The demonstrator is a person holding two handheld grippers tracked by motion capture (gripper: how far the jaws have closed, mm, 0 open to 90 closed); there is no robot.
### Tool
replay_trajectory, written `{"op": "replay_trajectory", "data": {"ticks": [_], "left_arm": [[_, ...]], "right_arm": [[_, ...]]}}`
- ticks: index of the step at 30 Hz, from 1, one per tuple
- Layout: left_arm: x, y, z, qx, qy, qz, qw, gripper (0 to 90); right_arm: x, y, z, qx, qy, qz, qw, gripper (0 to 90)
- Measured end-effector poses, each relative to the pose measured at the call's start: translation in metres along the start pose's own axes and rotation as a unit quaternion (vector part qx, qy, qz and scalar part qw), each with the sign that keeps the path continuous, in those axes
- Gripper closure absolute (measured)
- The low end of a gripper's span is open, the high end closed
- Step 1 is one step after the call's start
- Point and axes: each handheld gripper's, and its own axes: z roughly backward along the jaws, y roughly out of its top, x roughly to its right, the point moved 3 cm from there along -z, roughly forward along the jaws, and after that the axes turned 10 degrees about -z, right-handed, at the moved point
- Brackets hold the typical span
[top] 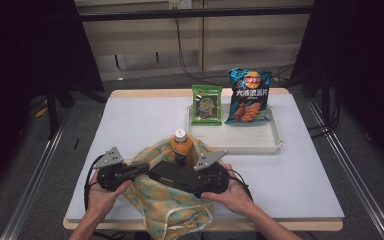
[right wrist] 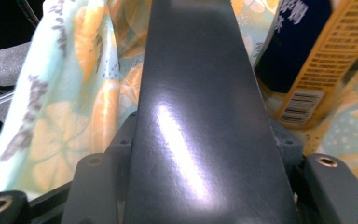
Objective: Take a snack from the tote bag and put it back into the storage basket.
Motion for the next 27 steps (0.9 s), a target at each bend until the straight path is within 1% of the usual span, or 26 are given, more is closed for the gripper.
{"op": "replay_trajectory", "data": {"ticks": [1, 3, 4, 7, 8, 10, 11, 13, 15, 16, 17, 18, 19, 20, 21, 24, 25, 26, 27], "left_arm": [[-0.003, 0.000, 0.002, 0.007, 0.006, 0.010, 0.9999, 90.0], [-0.004, 0.000, 0.002, 0.007, 0.006, 0.013, 0.9999, 90.0], [-0.005, 0.000, 0.003, 0.013, 0.006, 0.018, 0.9997, 90.0], [-0.005, 0.000, 0.004, 0.012, 0.004, 0.020, 0.9997, 90.0], [-0.004, 0.001, 0.007, 0.014, -0.001, 0.020, 0.9997, 90.0], [-0.003, 0.002, 0.008, 0.016, 0.001, 0.019, 0.9997, 90.0], [-0.003, 0.002, 0.009, 0.017, 0.001, 0.020, 0.9996, 90.0], [-0.006, 0.000, 0.010, 0.017, 0.005, 0.025, 0.9995, 90.0], [-0.007, 0.000, 0.010, 0.016, 0.007, 0.026, 0.9995, 90.0], [-0.009, -0.002, 0.010, 0.012, 0.005, 0.034, 0.9993, 90.0], [-0.009, -0.002, 0.010, 0.012, 0.005, 0.034, 0.9993, 90.0], [-0.009, -0.005, 0.009, 0.008, 0.006, 0.038, 0.9992, 90.0], [-0.009, -0.006, 0.009, 0.003, 0.010, 0.038, 0.9992, 90.0], [-0.009, -0.006, 0.009, 0.003, 0.010, 0.038, 0.9992, 90.0], [-0.012, -0.007, 0.008, 0.003, 0.013, 0.045, 0.9989, 90.0], [-0.014, -0.008, 0.008, 0.000, 0.015, 0.048, 0.9988, 90.0], [-0.014, -0.010, 0.007, -0.008, 0.016, 0.045, 0.9988, 90.0], [-0.014, -0.010, 0.007, -0.008, 0.016, 0.045, 0.9988, 90.0], [-0.015, -0.013, 0.006, -0.013, 0.014, 0.050, 0.9986, 90.0]], "right_arm": [[0.001, 0.000, 0.002, 0.002, 0.001, 0.002, 1.0000, 43.1], [0.001, -0.001, 0.006, 0.002, -0.001, -0.002, 1.0000, 43.2], [0.001, -0.001, 0.007, 0.003, 0.001, -0.004, 1.0000, 43.2], [0.000, -0.004, 0.011, 0.003, 0.000, -0.005, 1.0000, 43.2], [-0.001, -0.005, 0.015, 0.005, 0.002, -0.002, 1.0000, 43.2], [-0.001, -0.005, 0.017, 0.006, 0.003, 0.000, 1.0000, 43.2], [-0.002, -0.006, 0.020, 0.008, 0.002, -0.004, 1.0000, 43.2], [-0.002, -0.006, 0.025, 0.011, 0.004, -0.006, 0.9999, 43.2], [-0.002, -0.006, 0.026, 0.012, 0.004, -0.005, 0.9999, 43.2], [-0.002, -0.007, 0.027, 0.012, 0.003, -0.008, 0.9999, 43.2], [-0.002, -0.007, 0.027, 0.012, 0.003, -0.008, 0.9999, 43.2], [-0.001, -0.008, 0.027, 0.010, 0.003, -0.007, 0.9999, 43.2], [-0.001, -0.008, 0.027, 0.011, 0.003, -0.007, 0.9999, 43.2], [-0.001, -0.008, 0.027, 0.011, 0.003, -0.007, 0.9999, 43.2], [-0.002, -0.007, 0.029, 0.013, 0.002, -0.007, 0.9999, 43.2], [-0.003, -0.006, 0.031, 0.019, 0.003, -0.007, 0.9998, 43.3], [-0.004, -0.005, 0.032, 0.022, 0.004, -0.003, 0.9997, 43.2], [-0.005, -0.005, 0.033, 0.023, 0.004, -0.004, 0.9997, 43.3], [-0.005, -0.004, 0.033, 0.025, 0.004, -0.002, 0.9997, 43.2]]}}
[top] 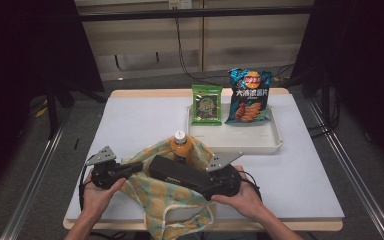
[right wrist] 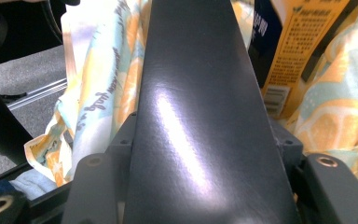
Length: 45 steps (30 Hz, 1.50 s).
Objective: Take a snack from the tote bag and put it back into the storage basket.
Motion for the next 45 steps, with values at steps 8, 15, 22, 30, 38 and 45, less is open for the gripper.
{"op": "replay_trajectory", "data": {"ticks": [8, 15, 22, 30, 38, 45], "left_arm": [[0.006, -0.002, 0.000, -0.004, -0.019, -0.014, 0.9997, 89.3], [0.011, -0.005, 0.001, -0.011, -0.023, -0.022, 0.9994, 88.9], [0.014, -0.006, 0.003, -0.005, -0.027, -0.017, 0.9995, 87.2], [0.021, -0.003, 0.005, 0.012, -0.038, -0.027, 0.9989, 81.6], [0.029, 0.001, 0.009, 0.037, -0.033, -0.033, 0.9982, 63.0], [0.037, -0.002, 0.025, 0.064, -0.014, -0.028, 0.9974, 38.6]], "right_arm": [[0.001, 0.004, 0.000, 0.014, 0.002, 0.000, 0.9999, 43.2], [-0.001, 0.014, 0.001, 0.029, 0.003, 0.002, 0.9996, 43.2], [-0.001, 0.023, 0.007, 0.052, 0.001, 0.001, 0.9986, 43.2], [0.001, 0.030, 0.013, 0.068, 0.002, -0.005, 0.9977, 43.2], [-0.003, 0.039, 0.010, 0.070, 0.006, 0.004, 0.9975, 43.2], [-0.003, 0.042, 0.014, 0.075, 0.006, 0.005, 0.9971, 43.2]]}}
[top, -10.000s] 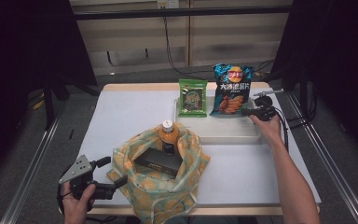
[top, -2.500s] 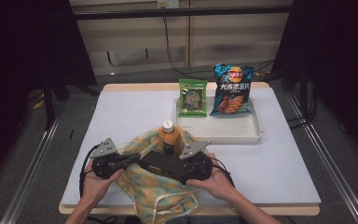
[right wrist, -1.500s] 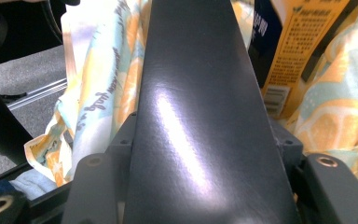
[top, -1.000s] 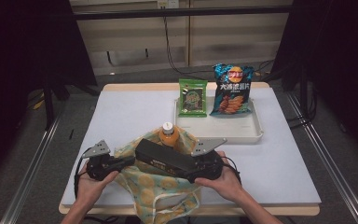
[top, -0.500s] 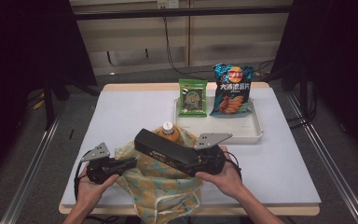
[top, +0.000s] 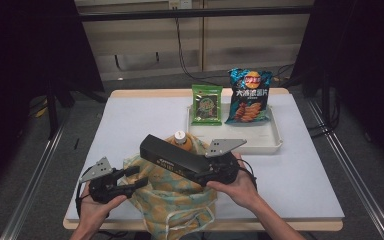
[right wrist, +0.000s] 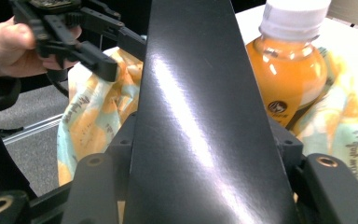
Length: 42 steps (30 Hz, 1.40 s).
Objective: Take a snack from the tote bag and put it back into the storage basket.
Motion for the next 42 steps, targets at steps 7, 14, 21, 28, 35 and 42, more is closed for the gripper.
{"op": "replay_trajectory", "data": {"ticks": [7, 14, 21, 28, 35, 42], "left_arm": [[-0.001, -0.005, 0.004, -0.006, 0.012, -0.001, 0.9999, 22.4], [0.001, -0.010, 0.008, -0.016, 0.033, -0.008, 0.9993, 10.9], [-0.005, -0.007, 0.017, 0.008, 0.050, 0.011, 0.9987, 4.9], [-0.005, -0.006, 0.018, 0.015, 0.045, 0.001, 0.9989, 3.7], [-0.003, -0.007, 0.018, 0.009, 0.030, -0.012, 0.9995, 3.6], [-0.004, -0.007, 0.019, 0.013, 0.028, -0.010, 0.9995, 3.6]], "right_arm": [[0.000, 0.008, 0.007, 0.004, 0.006, 0.005, 1.0000, 43.2], [-0.001, 0.013, 0.017, 0.019, 0.016, 0.008, 0.9997, 43.3], [0.000, 0.023, 0.031, 0.033, 0.014, 0.014, 0.9992, 43.2], [0.008, 0.036, 0.046, 0.048, 0.016, 0.011, 0.9986, 43.2], [0.024, 0.047, 0.060, 0.049, -0.002, 0.003, 0.9988, 43.2], [0.040, 0.050, 0.065, 0.055, -0.009, -0.010, 0.9984, 43.2]]}}
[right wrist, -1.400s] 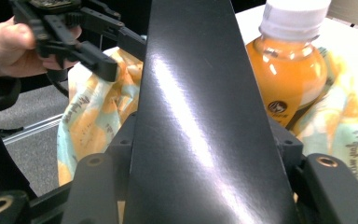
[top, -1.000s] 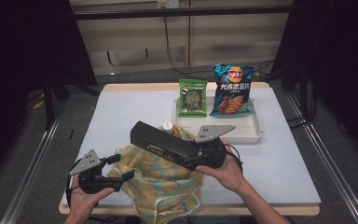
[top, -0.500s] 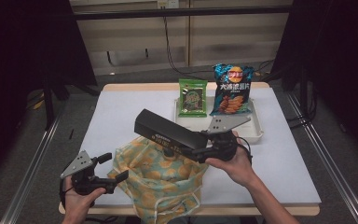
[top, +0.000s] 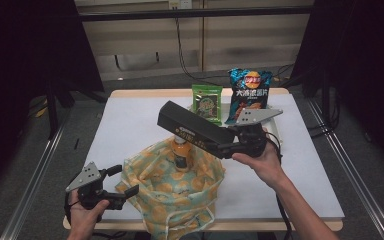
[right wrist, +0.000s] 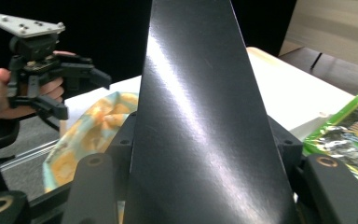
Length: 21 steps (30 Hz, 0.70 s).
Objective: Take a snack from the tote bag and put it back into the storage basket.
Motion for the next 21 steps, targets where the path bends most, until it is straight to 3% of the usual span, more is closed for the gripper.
{"op": "replay_trajectory", "data": {"ticks": [5, 8, 16, 21], "left_arm": [[0.000, -0.001, 0.001, 0.000, -0.001, -0.001, 1.0000, 3.1], [-0.002, -0.002, 0.002, 0.003, 0.001, 0.004, 1.0000, 3.1], [-0.005, -0.002, 0.005, 0.004, 0.014, 0.007, 0.9999, 3.1], [-0.007, -0.004, 0.005, -0.003, 0.020, 0.005, 0.9998, 3.1]], "right_arm": [[0.013, 0.005, 0.002, 0.000, -0.014, 0.001, 0.9999, 43.2], [0.032, 0.006, 0.000, -0.010, -0.026, 0.001, 0.9996, 43.2], [0.063, 0.000, -0.008, -0.028, -0.047, -0.004, 0.9985, 43.2], [0.074, -0.005, -0.010, -0.040, -0.056, -0.002, 0.9976, 43.2]]}}
